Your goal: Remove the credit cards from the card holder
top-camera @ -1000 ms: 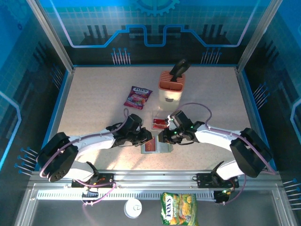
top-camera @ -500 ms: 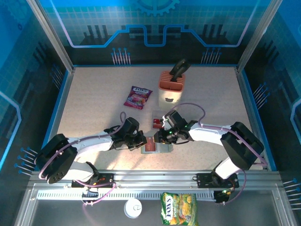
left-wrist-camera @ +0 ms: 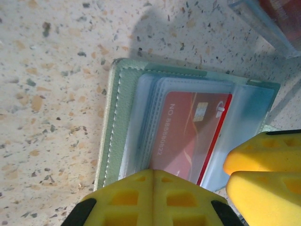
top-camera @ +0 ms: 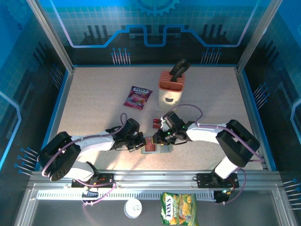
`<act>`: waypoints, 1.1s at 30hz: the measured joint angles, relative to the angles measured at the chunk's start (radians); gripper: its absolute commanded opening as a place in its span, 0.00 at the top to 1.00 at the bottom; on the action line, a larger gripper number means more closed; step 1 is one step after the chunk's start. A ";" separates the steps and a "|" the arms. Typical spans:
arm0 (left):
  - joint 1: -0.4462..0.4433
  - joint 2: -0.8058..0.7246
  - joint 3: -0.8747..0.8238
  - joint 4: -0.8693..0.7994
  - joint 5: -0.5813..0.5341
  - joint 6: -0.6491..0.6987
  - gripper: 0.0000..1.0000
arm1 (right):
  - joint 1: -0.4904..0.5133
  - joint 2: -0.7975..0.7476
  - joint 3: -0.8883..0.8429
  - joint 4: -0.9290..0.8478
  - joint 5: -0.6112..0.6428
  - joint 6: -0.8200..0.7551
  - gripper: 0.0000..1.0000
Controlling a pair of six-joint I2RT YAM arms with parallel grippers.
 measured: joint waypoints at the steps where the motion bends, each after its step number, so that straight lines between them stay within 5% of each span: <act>1: 0.000 0.000 0.000 0.000 0.000 0.000 1.00 | 0.000 0.001 0.000 0.002 0.000 0.000 0.75; 22: 0.001 0.000 -0.006 0.012 0.000 0.000 1.00 | 0.006 0.057 0.013 0.021 -0.016 0.000 0.75; 33: 0.001 0.000 -0.006 0.011 0.000 0.000 1.00 | 0.006 0.078 0.013 0.053 -0.029 0.018 0.86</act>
